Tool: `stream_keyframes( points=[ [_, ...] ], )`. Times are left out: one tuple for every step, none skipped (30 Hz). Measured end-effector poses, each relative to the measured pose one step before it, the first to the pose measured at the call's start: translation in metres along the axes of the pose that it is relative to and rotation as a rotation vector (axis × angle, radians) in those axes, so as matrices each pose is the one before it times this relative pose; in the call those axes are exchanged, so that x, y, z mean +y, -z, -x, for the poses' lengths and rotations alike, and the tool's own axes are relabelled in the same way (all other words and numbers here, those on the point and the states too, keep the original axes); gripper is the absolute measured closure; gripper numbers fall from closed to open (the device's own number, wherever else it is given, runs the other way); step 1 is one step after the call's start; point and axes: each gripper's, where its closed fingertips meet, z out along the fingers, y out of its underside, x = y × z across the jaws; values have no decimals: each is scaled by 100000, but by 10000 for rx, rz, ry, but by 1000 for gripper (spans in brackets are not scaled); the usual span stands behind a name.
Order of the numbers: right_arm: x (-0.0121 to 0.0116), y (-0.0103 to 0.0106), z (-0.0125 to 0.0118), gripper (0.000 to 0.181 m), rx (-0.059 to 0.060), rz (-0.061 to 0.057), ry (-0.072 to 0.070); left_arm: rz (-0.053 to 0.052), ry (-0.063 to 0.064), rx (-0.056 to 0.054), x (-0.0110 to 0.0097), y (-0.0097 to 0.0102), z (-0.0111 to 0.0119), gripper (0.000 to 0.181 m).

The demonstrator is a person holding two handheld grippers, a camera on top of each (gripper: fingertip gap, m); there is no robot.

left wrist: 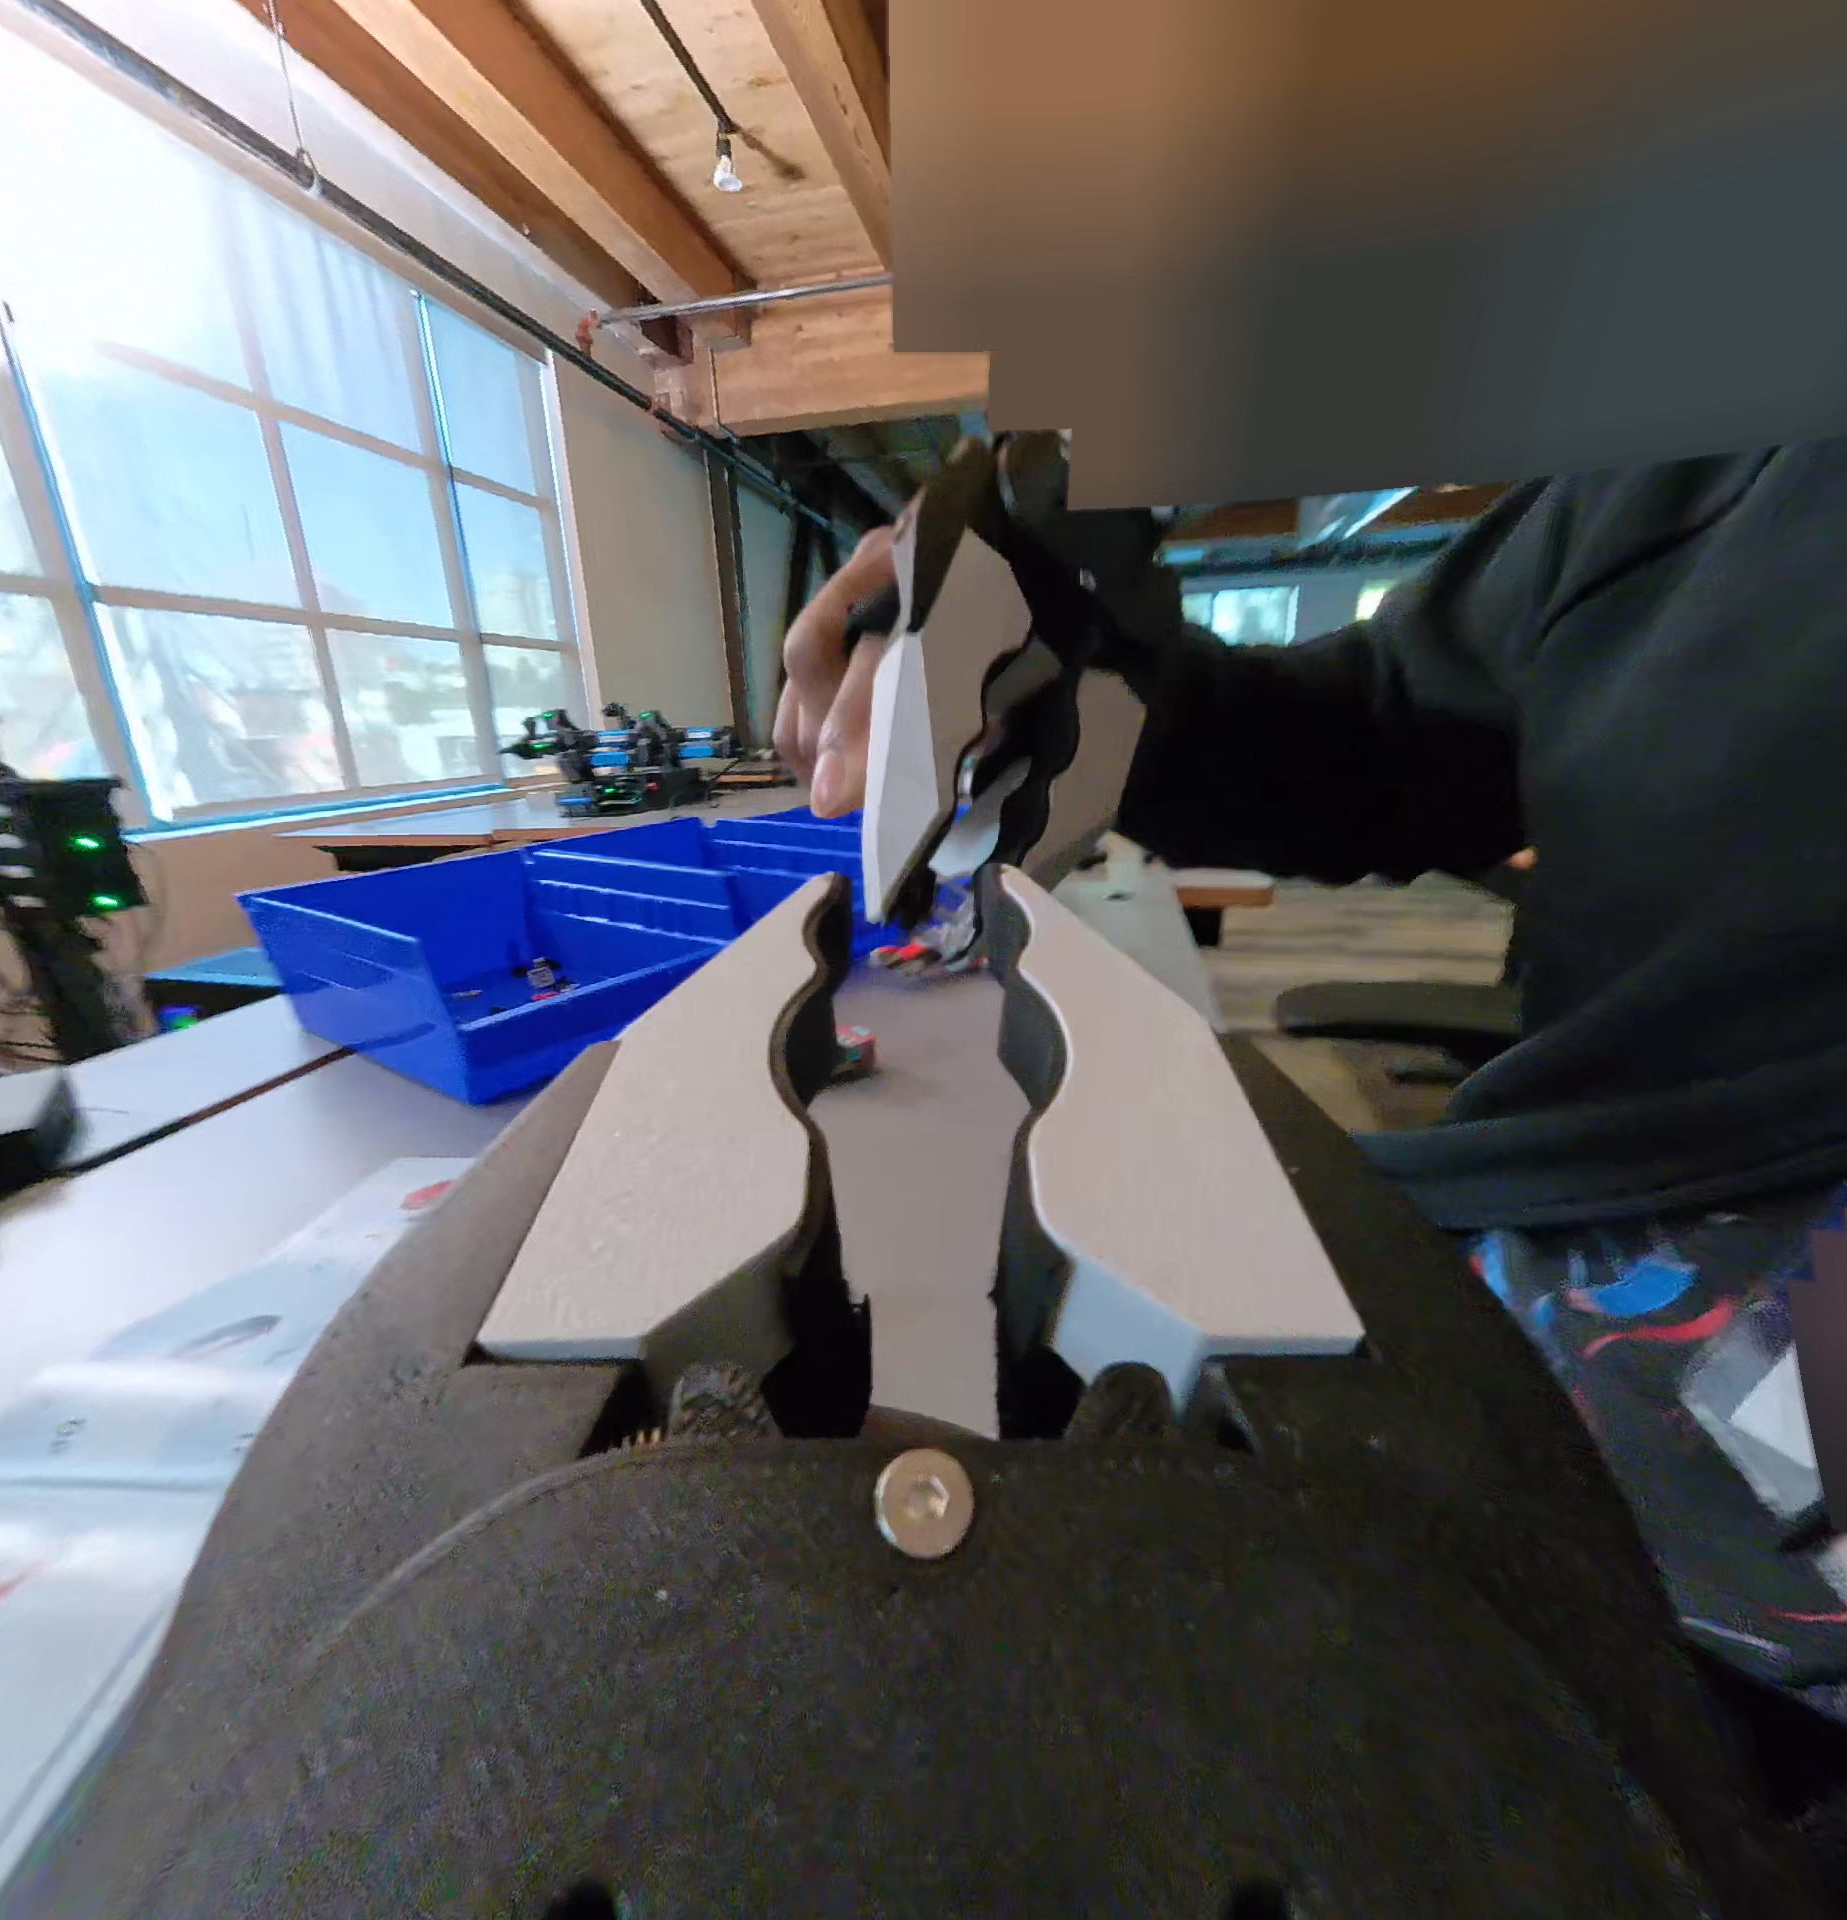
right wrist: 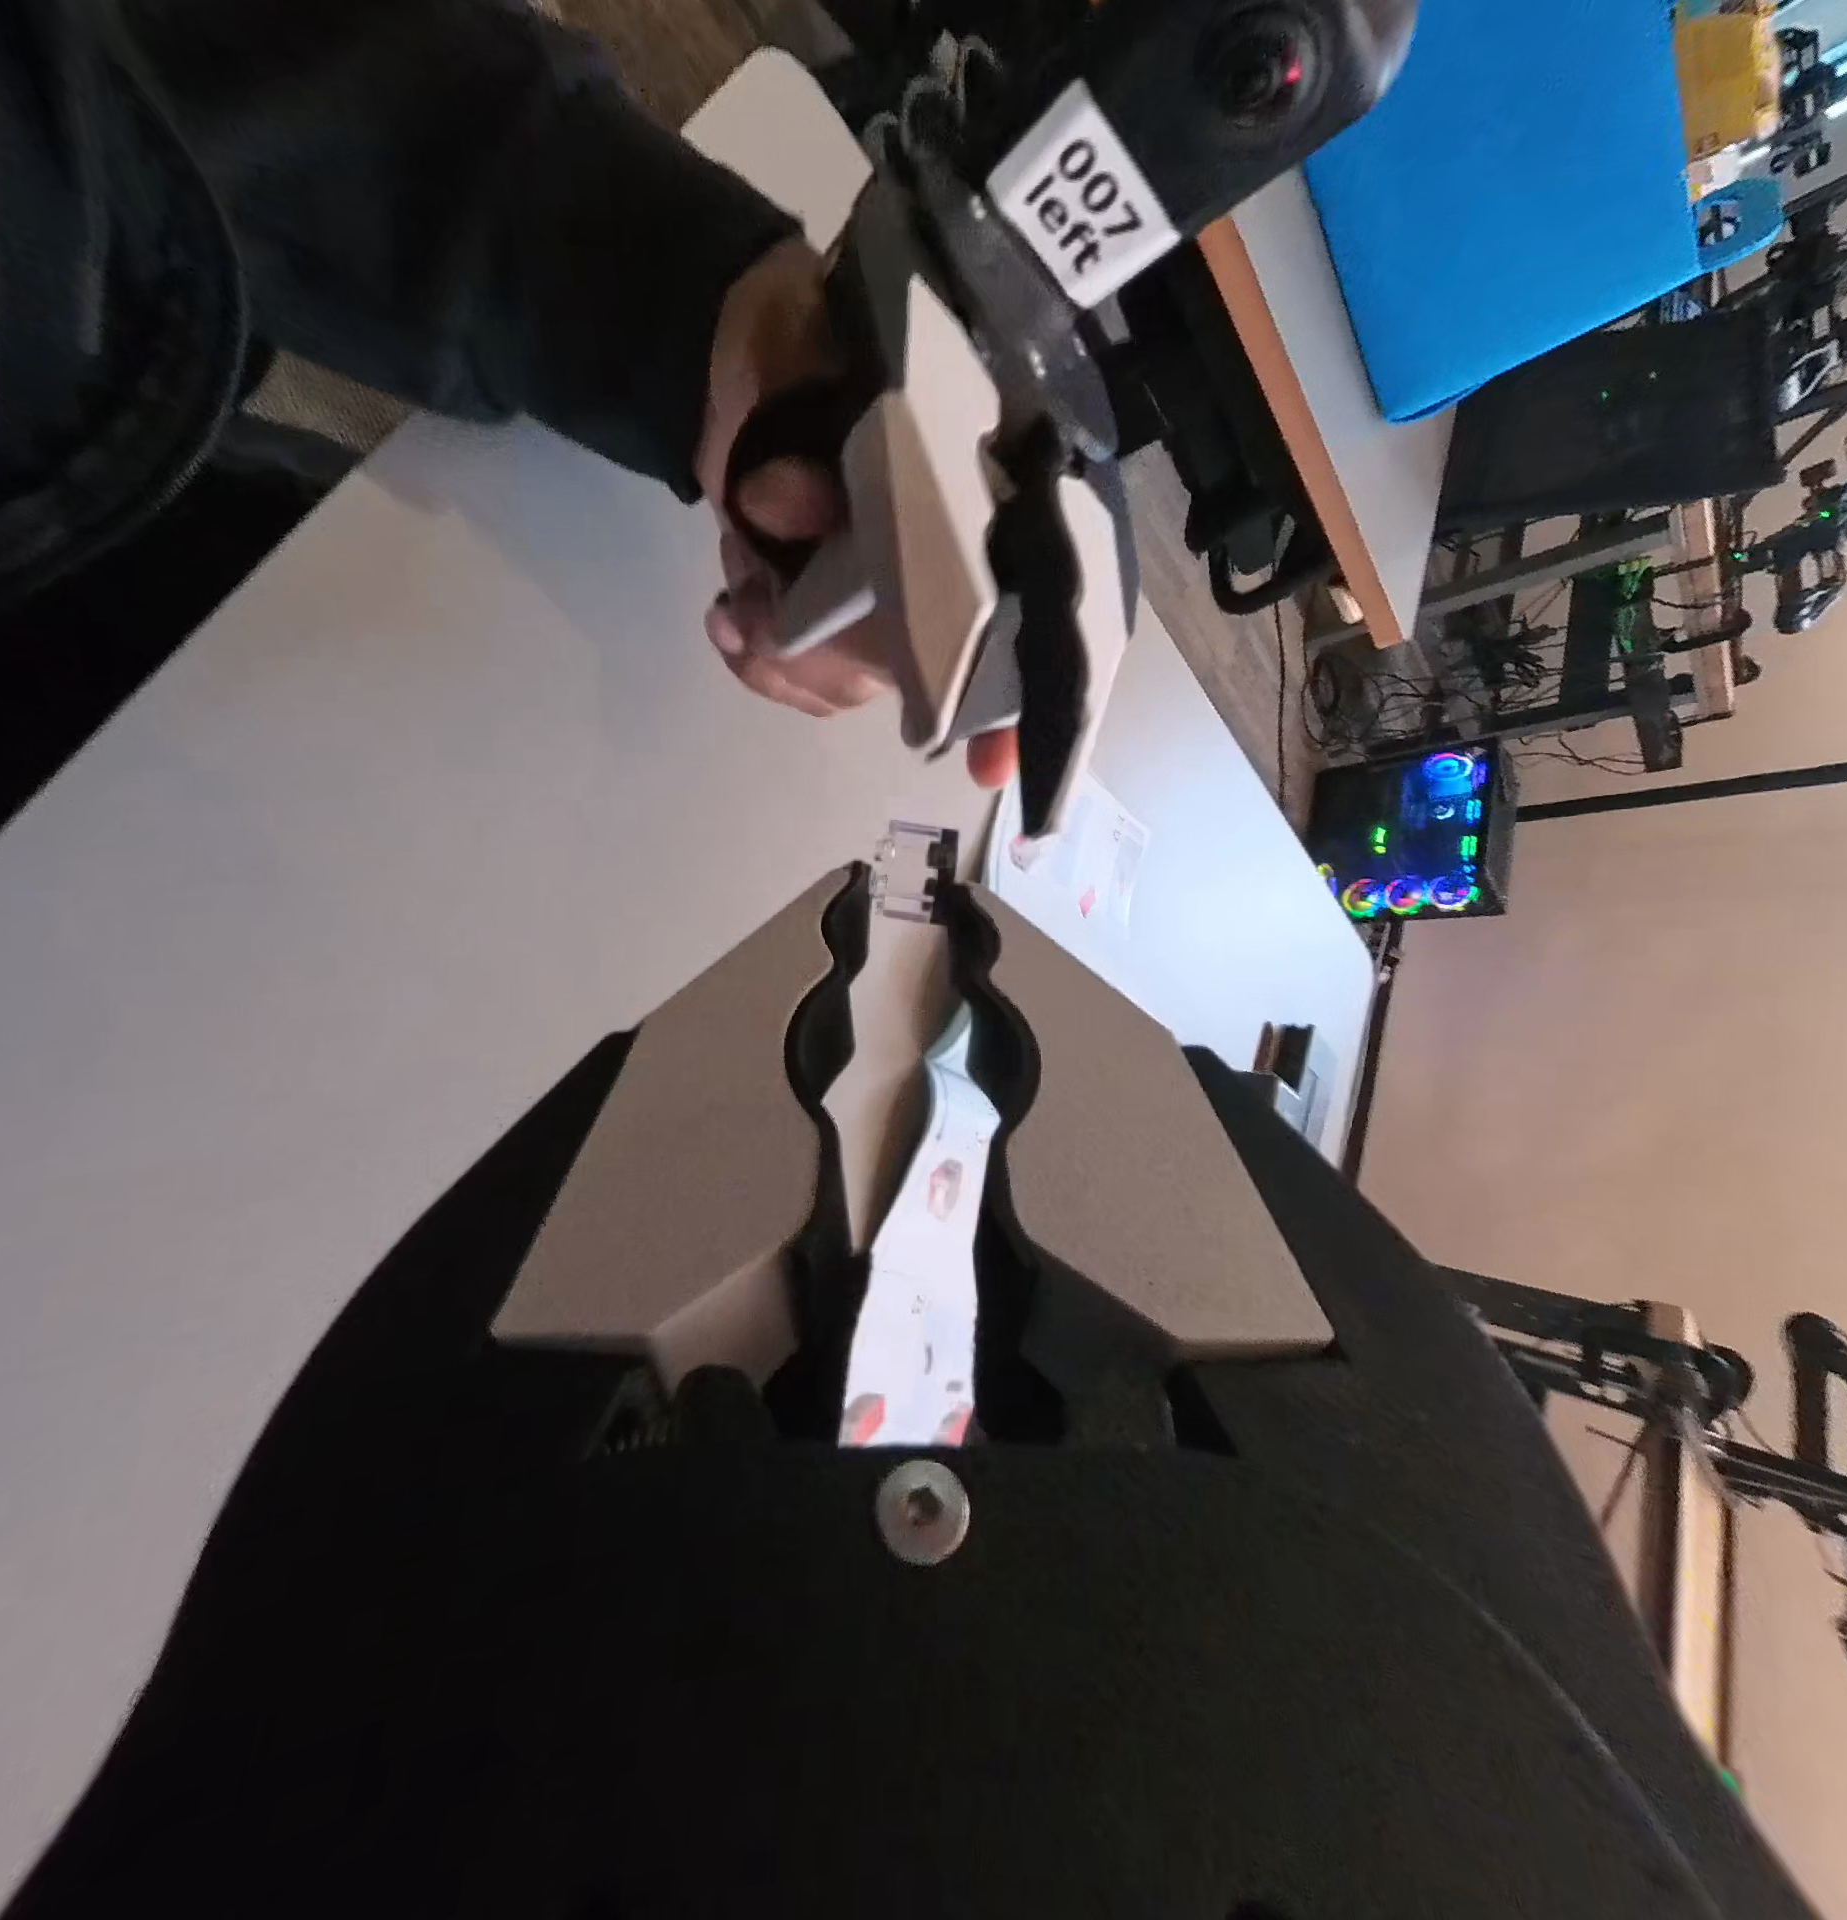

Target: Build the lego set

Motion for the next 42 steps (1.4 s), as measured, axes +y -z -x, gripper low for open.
stream_keyframes(
  points=[
    [139,-31,-8,166,86,83,145,-254,471,73,-462,300,157,152],
    [85,-31,4,166,58,71,119,-275,469,1,-463,278,246,152],
    [40,-30,-56,166,77,59,117,-212,533,63,-355,195,168,152],
    [45,-61,-105,166,110,66,156,-110,639,115,-142,102,131,152],
    [63,-78,-118,166,124,90,192,-8,669,61,63,14,253,152],
    [74,-86,-140,166,138,96,194,47,584,-12,208,-42,391,152],
    [77,-89,-107,166,108,104,176,53,493,1,241,-51,352,152],
    [107,-96,-87,166,94,109,166,72,463,52,261,-84,253,152],
    [59,-73,-70,166,91,70,141,104,402,81,268,-97,154,152],
    [59,-73,-63,166,64,64,92,119,283,50,266,-131,112,152],
    [72,-59,-79,166,71,63,71,152,171,3,289,-150,104,152],
    [33,-42,-68,166,71,31,76,169,98,2,318,-163,58,152],
    [33,-40,-46,166,48,32,55,143,86,12,272,-173,32,152],
    [19,-34,-49,166,52,21,47,108,97,22,225,-165,43,153],
    [24,-39,-16,166,25,13,29,60,69,52,155,-135,1,156],
    [-2,-45,22,166,1,-3,13,11,42,80,71,-110,-58,158],
    [7,-60,32,166,-1,3,19,-36,55,57,-14,-75,-20,164],
    [34,-55,17,166,24,11,37,-24,80,2,-25,-34,67,170],
    [72,-55,5,166,27,29,31,-11,26,-44,7,-9,133,173],
    [89,-67,1,166,24,24,-11,-13,-33,-39,32,21,98,173],
    [63,-67,45,166,3,9,-55,1,-10,-38,35,24,92,173],
    [58,-45,-80,164,92,2,-66,1,20,-34,-2,32,84,173],
    [32,-19,-258,160,204,-13,-53,-29,24,-9,-47,31,36,173],
    [44,-8,-139,153,90,3,-58,-51,51,23,-89,43,-5,173],
    [-5,16,-102,150,42,-32,-93,-62,83,15,-104,26,29,173],
    [-152,57,-50,149,-2,-122,-104,-44,84,11,-61,3,47,173],
    [-221,52,-34,150,-11,-153,-120,-10,83,4,11,-28,72,173],
    [-149,21,-69,151,12,-90,-86,29,83,-22,78,-48,117,173],
    [-19,-16,-56,153,6,-11,-23,37,65,-31,94,-42,112,173],
    [68,-37,96,155,-70,25,9,1,42,4,23,-22,42,173],
    [41,-31,89,158,-62,8,-16,-44,28,26,-58,25,-19,173],
    [-18,-22,157,164,-107,-25,-24,-46,32,32,-89,56,-28,173],
    [-37,-6,64,166,-45,-35,-45,-28,20,30,-49,52,-48,173],
    [1,-16,31,166,-51,1,-48,9,0,0,14,18,-9,173],
    [37,-11,7,166,-47,15,-35,8,8,-14,30,3,25,173],
    [31,-8,-9,166,-30,11,-22,-3,22,-10,-3,-1,35,173],
    [27,-30,26,166,-43,11,-12,8,8,-16,22,10,36,173],
    [35,-34,71,167,-48,20,16,36,-9,-34,60,18,46,173],
    [27,-29,35,167,0,13,54,38,-18,-44,67,10,44,173],
    [1,-29,65,167,-7,1,55,37,-15,-34,54,16,22,173],
    [14,-8,122,167,-68,4,17,68,-10,-24,108,10,6,173],
    [-10,-9,82,167,-42,-24,16,60,-5,-9,110,-12,8,173]
  ],
)
